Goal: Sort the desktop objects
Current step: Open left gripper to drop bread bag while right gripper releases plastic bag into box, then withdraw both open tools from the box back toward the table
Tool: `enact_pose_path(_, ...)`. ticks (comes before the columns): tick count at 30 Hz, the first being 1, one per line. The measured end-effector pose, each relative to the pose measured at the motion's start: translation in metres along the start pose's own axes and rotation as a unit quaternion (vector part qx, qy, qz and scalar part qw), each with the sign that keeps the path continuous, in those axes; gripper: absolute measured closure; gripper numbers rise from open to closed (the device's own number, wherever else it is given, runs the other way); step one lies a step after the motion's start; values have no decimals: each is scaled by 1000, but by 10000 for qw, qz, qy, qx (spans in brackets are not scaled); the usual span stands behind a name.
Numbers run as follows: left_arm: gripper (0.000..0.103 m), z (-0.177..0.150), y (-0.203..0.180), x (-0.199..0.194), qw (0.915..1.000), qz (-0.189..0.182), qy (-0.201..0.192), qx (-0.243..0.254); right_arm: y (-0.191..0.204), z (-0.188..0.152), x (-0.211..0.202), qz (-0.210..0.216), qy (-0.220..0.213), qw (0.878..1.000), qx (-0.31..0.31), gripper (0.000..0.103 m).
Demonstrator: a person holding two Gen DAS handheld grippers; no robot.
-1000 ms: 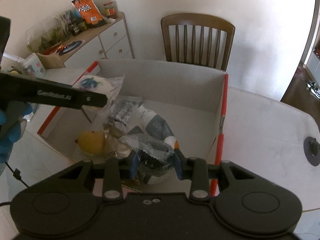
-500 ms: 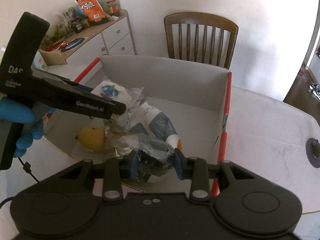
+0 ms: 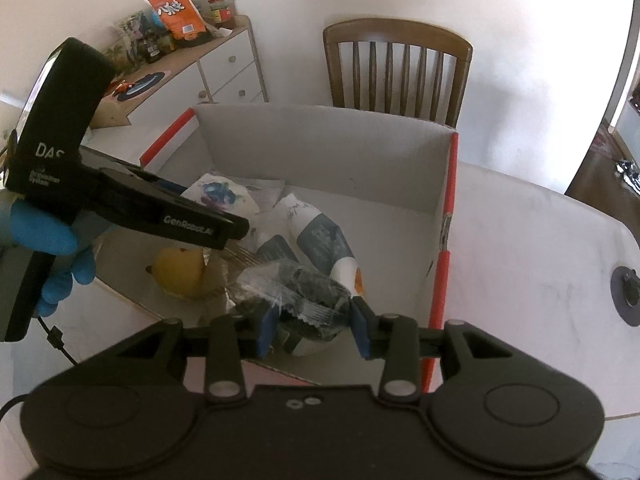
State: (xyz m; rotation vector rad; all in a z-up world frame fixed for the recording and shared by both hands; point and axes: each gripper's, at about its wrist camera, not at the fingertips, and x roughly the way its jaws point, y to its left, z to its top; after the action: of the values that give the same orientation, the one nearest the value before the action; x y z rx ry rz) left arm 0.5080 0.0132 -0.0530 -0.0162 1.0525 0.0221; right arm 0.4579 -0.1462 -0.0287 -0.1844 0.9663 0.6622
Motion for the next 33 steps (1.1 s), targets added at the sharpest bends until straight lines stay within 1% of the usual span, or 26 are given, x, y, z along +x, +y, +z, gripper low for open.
enact_pose_path(4,37,0,1,-7,9999,-22,-70,-92,-1,-3,-2,-5,23,10000,35,61)
enact_pose_path(8,37,0,0,-17,9998,-22,-142,-120,-2,-4,-7,-10,37,9999,115,52)
enact_pose_path(9,37,-1,1,-20,9998,-38,-155,-146,-2,-5,-9,-10,26,9999,137,51)
enact_pose_path(18,37,0,0,-49,9993,-97,-313,-196,2,-6,-35,-76,-154,9997,168,50)
enact_pose_path(21,37,-4,-1,-63,9989,-188,-363,-222,4,-7,-45,-100,-217,9996,162,50)
enact_pose_path(33,37,-27,-9,-120,9969,-444,-606,-251,21,-12,-87,-175,-436,9988,105,50)
